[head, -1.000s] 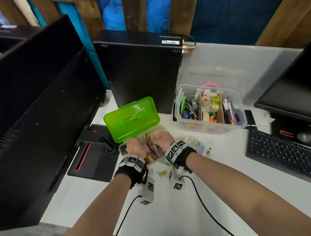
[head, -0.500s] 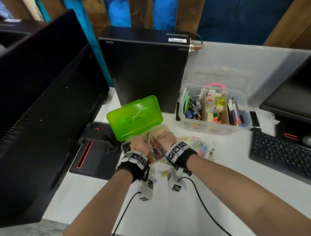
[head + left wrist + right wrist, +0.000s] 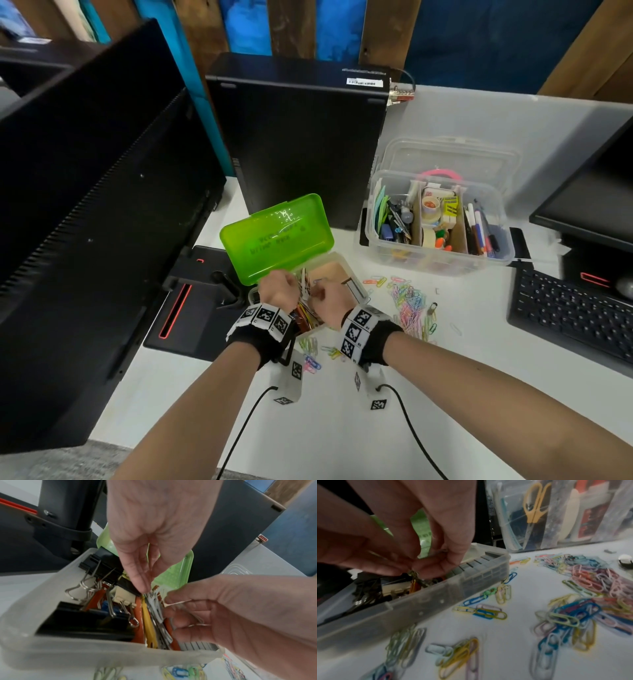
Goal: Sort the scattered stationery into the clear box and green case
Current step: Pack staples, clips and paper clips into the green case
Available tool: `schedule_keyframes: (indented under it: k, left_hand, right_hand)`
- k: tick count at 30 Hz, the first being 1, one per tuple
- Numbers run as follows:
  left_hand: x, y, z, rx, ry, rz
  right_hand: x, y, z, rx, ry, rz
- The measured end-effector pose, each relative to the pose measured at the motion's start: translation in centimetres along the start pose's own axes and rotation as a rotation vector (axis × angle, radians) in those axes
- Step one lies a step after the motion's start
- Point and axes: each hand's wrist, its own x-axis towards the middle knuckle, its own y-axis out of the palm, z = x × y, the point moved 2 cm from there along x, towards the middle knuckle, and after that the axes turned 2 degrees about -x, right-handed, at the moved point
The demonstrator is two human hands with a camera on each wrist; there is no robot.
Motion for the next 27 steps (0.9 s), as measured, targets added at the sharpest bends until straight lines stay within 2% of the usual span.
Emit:
schedule_keyframes:
  k: [5, 9, 11, 14, 17, 21, 25, 27]
  left_hand:
    - [-0.1, 0.3, -0.4, 0.052, 0.017, 0.057]
    - [0.2, 0.1, -0.6, 0.066, 0.103, 0.014]
    - [0.3, 0.1, -0.7, 0.126, 0.224, -0.037]
    - [0.5, 0.8, -1.0, 0.239, 0.514, -0.016]
    - [0.8, 1.2, -0.8, 0.447, 0.635, 0.053]
    - [0.9, 1.3, -0.4, 0.515, 0.638, 0.065]
    - [0.7, 1.3, -0.5, 0.486, 0.659, 0.052]
    - [0.4, 1.1, -0.7, 0.455, 0.698, -0.001]
  right_hand:
    - [-0.2, 0.5, -0.5, -0.113, -0.032, 0.018]
    - [0.0, -0.2, -0.3, -0.137, -0.092, 0.027]
    - [0.3, -1.6, -0.1, -0.128, -0.104, -0.017]
    - [2.2, -3.9, -0.4, -0.221, -0.099, -0.121]
    - [4.3, -4.2, -0.5, -0.433, -0.145, 0.023]
    - [5.6, -3.3, -0.1, -0.669, -0.199, 0.248]
    - [5.5, -2.9, -0.3, -0.644, -0.157, 0.3]
    - [4.9, -3.3, -0.4, -0.615, -0.197, 0.23]
